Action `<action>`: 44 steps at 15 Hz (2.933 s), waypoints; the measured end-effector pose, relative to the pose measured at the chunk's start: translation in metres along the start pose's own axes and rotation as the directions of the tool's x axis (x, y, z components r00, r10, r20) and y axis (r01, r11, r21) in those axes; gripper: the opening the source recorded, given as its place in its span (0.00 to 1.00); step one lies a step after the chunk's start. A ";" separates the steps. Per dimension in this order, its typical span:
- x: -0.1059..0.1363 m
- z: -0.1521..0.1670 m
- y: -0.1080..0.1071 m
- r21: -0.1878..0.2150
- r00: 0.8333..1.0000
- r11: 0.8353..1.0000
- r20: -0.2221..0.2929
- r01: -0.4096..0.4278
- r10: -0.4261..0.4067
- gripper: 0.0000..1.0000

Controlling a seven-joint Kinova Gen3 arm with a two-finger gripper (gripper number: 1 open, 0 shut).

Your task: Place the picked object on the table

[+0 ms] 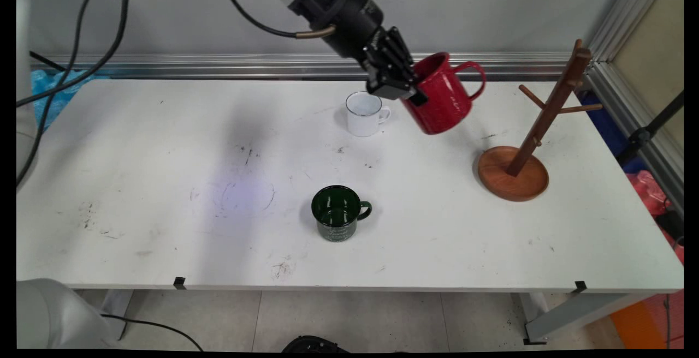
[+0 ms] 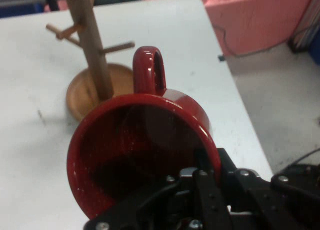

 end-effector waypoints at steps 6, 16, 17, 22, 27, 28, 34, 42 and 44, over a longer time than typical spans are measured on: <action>-0.017 -0.010 0.009 0.079 0.994 0.996 0.108 -0.034 0.026 0.00; -0.044 0.001 0.016 0.239 0.946 0.971 0.319 -0.027 -0.052 0.00; -0.046 0.004 0.017 0.249 0.940 0.968 0.336 -0.022 -0.065 0.00; -0.060 0.022 0.017 0.280 0.900 0.960 0.419 -0.006 -0.117 0.00; -0.075 0.044 0.015 0.287 0.867 0.958 0.482 -0.016 -0.131 0.00; -0.079 0.049 0.014 0.289 0.860 0.957 0.493 -0.020 -0.131 0.00; -0.099 0.082 0.012 0.292 0.827 0.956 0.546 -0.041 -0.131 0.00; -0.113 0.109 0.011 0.287 0.809 0.956 0.576 -0.063 -0.120 0.00; -0.115 0.113 0.010 0.285 0.807 0.956 0.580 -0.068 -0.115 1.00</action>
